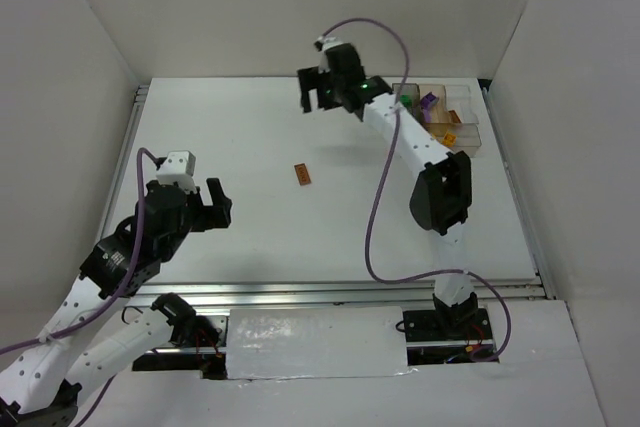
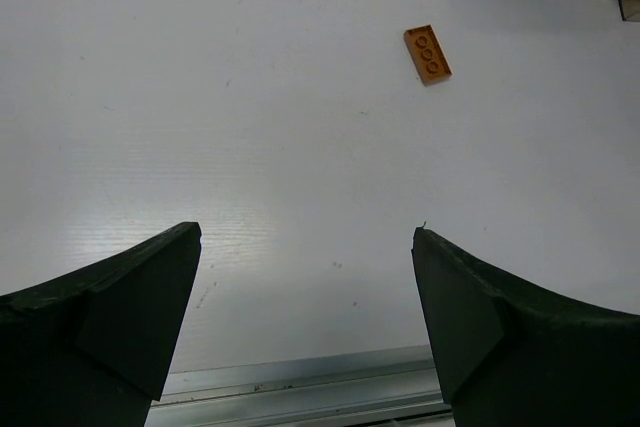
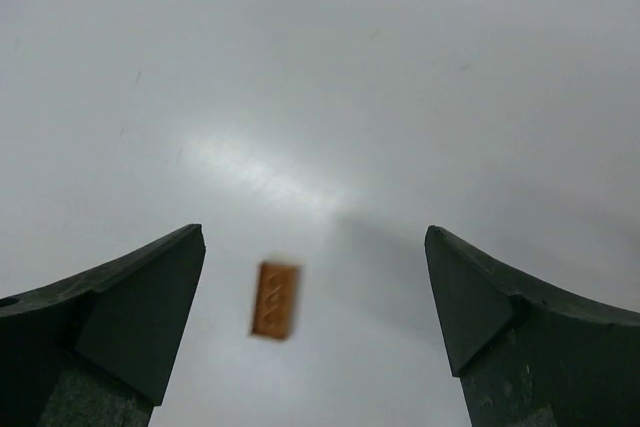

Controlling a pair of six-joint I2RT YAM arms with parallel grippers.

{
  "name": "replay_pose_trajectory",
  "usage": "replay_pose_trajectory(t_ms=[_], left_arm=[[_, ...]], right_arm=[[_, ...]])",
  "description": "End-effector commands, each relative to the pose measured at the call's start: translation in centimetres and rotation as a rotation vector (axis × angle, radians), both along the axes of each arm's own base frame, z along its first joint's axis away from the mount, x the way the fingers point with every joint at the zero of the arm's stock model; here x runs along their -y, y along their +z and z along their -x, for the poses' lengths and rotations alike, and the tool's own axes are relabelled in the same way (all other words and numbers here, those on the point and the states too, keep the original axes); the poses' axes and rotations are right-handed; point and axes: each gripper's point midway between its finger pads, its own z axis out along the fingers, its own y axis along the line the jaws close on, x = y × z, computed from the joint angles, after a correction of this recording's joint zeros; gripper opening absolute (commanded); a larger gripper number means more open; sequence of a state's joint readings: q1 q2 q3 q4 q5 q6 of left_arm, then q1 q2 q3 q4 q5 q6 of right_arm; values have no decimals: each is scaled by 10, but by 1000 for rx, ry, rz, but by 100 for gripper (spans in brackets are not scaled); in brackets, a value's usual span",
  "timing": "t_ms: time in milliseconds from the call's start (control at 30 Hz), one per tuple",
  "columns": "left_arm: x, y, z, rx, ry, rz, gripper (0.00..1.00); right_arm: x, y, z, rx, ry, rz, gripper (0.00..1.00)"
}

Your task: Sort the legos into containers by color

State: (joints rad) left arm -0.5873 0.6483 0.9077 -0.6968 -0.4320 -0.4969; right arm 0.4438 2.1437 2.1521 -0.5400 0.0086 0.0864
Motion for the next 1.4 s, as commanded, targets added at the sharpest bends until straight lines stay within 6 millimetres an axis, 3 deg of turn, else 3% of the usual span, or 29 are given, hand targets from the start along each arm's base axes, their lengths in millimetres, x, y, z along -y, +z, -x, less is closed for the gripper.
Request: replay_pose_trajectory(t_ms=[0, 67, 100, 200, 300, 567, 833, 900, 1033, 1200, 1267, 1367], left_arm=[[-6, 12, 0, 52, 20, 13, 100], [-6, 13, 0, 54, 17, 16, 100], [-5, 13, 1, 54, 12, 16, 100], [-5, 15, 2, 60, 8, 23, 100], [-6, 17, 4, 71, 7, 31, 100], [-5, 17, 3, 68, 3, 30, 100], [-6, 12, 0, 46, 22, 13, 100], [-6, 13, 0, 48, 20, 14, 100], [-5, 12, 0, 46, 13, 14, 100], [-5, 14, 1, 54, 12, 21, 100], [-6, 15, 2, 57, 13, 20, 100], [-5, 15, 2, 61, 9, 21, 99]], right_arm=[[-49, -61, 61, -246, -28, -47, 99], [-63, -83, 75, -265, -74, 26, 100], [-80, -87, 88, -260, -68, 53, 100], [-87, -123, 108, -338, -87, 88, 96], [-86, -139, 121, -362, -86, 95, 94], [-79, -185, 126, -430, -75, 177, 90], [-86, -207, 124, -463, -51, 188, 75], [-84, -208, 123, -466, -51, 191, 64], [-81, -206, 119, -463, -64, 212, 51], [-80, -211, 124, -505, -42, 231, 42], [-78, -211, 125, -511, -40, 242, 14], [-72, -208, 123, -495, -61, 256, 0]])
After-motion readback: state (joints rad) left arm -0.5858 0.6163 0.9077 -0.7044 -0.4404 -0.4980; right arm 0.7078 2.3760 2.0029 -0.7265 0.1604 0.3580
